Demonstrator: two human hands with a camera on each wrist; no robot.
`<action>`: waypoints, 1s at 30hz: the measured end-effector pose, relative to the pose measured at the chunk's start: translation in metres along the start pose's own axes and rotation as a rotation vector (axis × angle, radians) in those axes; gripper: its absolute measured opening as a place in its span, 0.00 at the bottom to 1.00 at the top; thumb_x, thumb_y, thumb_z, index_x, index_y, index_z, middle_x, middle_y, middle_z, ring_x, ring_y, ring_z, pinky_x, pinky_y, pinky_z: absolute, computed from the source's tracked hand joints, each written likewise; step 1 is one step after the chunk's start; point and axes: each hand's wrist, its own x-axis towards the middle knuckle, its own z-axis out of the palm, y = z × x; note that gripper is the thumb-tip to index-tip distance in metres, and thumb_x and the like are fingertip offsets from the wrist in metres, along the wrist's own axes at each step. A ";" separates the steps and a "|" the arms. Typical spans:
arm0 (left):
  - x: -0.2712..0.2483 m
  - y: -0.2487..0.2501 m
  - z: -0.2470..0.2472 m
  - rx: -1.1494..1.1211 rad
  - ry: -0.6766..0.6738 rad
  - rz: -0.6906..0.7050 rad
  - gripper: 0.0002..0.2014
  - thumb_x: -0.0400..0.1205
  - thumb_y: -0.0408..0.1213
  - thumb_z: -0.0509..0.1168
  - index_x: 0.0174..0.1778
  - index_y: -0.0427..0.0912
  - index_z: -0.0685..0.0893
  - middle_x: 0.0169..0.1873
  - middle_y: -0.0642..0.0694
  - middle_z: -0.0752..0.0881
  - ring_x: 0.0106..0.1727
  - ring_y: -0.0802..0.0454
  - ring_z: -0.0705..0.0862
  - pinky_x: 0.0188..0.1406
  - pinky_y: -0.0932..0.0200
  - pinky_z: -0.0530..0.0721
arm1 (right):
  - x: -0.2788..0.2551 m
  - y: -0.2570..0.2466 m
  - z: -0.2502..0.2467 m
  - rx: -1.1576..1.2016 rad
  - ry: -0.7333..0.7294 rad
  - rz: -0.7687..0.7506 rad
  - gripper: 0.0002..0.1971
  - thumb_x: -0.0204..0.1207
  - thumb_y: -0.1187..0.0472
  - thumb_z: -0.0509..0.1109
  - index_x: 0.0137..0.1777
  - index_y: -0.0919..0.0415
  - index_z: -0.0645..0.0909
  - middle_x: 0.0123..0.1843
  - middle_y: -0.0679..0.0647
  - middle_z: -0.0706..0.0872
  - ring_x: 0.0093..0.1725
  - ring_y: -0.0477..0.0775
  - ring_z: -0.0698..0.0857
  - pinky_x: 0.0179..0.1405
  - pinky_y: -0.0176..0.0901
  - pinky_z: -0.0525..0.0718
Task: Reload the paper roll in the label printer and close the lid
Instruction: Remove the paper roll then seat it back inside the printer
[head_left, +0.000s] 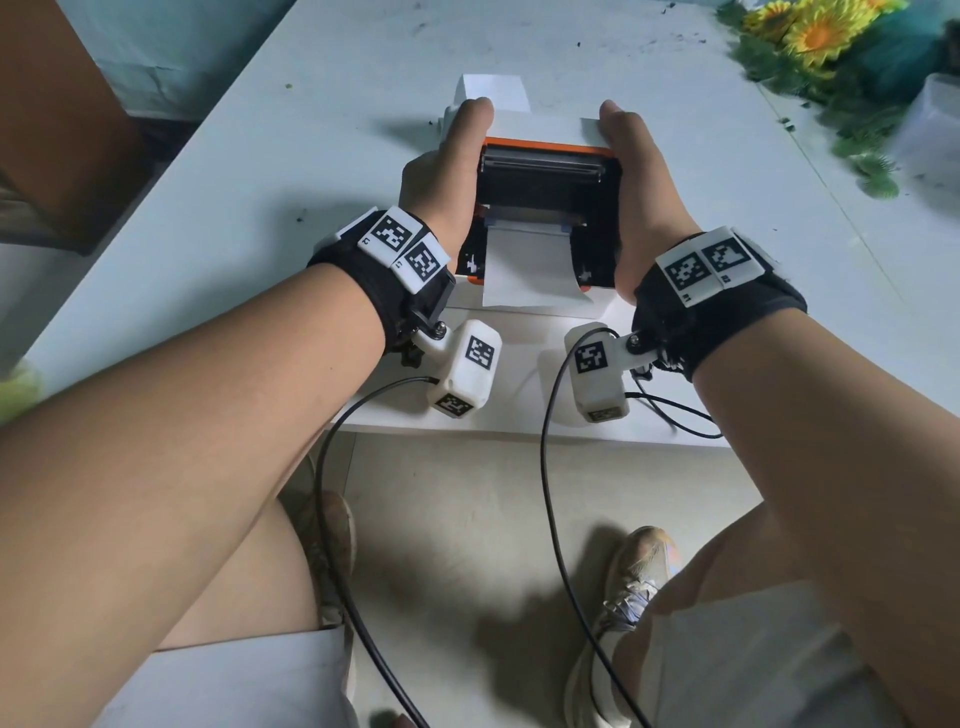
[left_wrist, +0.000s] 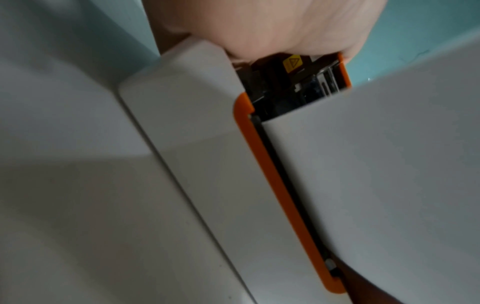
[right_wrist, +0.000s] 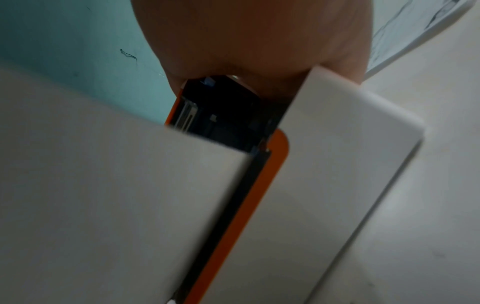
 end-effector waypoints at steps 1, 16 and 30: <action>0.000 0.000 -0.001 -0.010 -0.006 0.000 0.32 0.71 0.69 0.70 0.55 0.43 0.95 0.43 0.46 0.96 0.42 0.44 0.93 0.43 0.50 0.90 | 0.001 0.000 -0.001 -0.003 -0.008 -0.002 0.27 0.91 0.33 0.58 0.49 0.53 0.88 0.38 0.52 0.96 0.35 0.53 0.96 0.37 0.45 0.94; -0.003 0.012 -0.008 0.066 -0.129 -0.040 0.27 0.72 0.68 0.70 0.59 0.52 0.90 0.54 0.47 0.97 0.54 0.46 0.96 0.56 0.46 0.95 | 0.003 -0.002 -0.005 0.044 -0.027 -0.004 0.34 0.85 0.32 0.69 0.79 0.57 0.86 0.69 0.64 0.96 0.68 0.69 0.95 0.74 0.74 0.89; 0.002 0.027 -0.024 -0.025 -0.385 -0.157 0.17 0.85 0.52 0.70 0.66 0.50 0.88 0.60 0.39 0.88 0.59 0.39 0.88 0.68 0.40 0.85 | 0.002 -0.016 -0.020 0.179 -0.117 0.094 0.13 0.87 0.47 0.74 0.52 0.57 0.91 0.70 0.65 0.95 0.67 0.72 0.96 0.63 0.70 0.93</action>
